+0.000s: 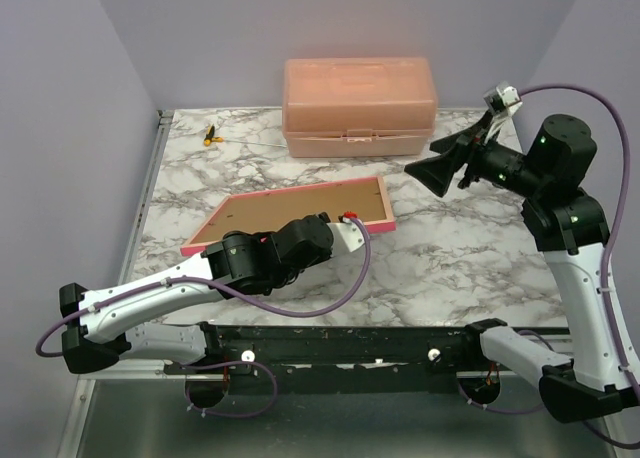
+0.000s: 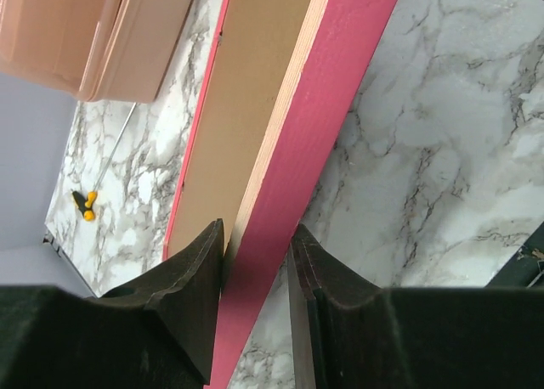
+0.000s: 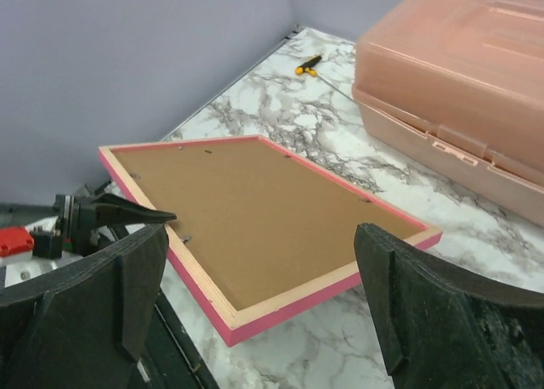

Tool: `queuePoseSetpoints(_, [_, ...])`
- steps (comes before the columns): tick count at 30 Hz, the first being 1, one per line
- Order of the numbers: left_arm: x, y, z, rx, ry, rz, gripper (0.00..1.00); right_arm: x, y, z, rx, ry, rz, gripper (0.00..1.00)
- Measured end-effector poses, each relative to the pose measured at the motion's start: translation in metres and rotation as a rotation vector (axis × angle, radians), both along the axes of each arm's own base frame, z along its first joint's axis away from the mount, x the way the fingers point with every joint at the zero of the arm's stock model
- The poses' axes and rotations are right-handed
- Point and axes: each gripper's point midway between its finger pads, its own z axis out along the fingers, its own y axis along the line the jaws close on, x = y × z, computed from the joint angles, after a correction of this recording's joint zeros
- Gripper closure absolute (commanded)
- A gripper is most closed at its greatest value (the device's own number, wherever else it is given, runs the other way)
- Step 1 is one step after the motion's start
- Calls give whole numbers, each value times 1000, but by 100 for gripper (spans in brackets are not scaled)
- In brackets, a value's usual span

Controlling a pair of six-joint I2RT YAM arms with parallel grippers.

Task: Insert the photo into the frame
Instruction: Turn over the photo frame at the center of the board.

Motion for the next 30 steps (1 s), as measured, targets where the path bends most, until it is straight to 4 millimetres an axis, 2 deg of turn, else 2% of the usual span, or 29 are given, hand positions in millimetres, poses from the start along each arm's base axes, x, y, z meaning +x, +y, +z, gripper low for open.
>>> queuePoseSetpoints(3, [-3, 1, -4, 3, 22, -4, 100, -8, 8, -8, -35, -89, 102, 1])
queuePoseSetpoints(10, [-7, 1, -7, -3, 47, -4, 100, -31, 20, -54, -110, -257, 306, 0])
queuePoseSetpoints(18, [-8, 2, -7, -12, 57, 2, 100, -71, 28, -80, -198, -500, 564, 0])
queuePoseSetpoints(25, [-10, 1, -5, -17, 63, -2, 100, -72, 30, -128, -232, -516, 650, 3])
queuePoseSetpoints(30, [-10, 1, 2, -30, 63, -2, 100, -67, 35, -157, -222, -508, 678, 12])
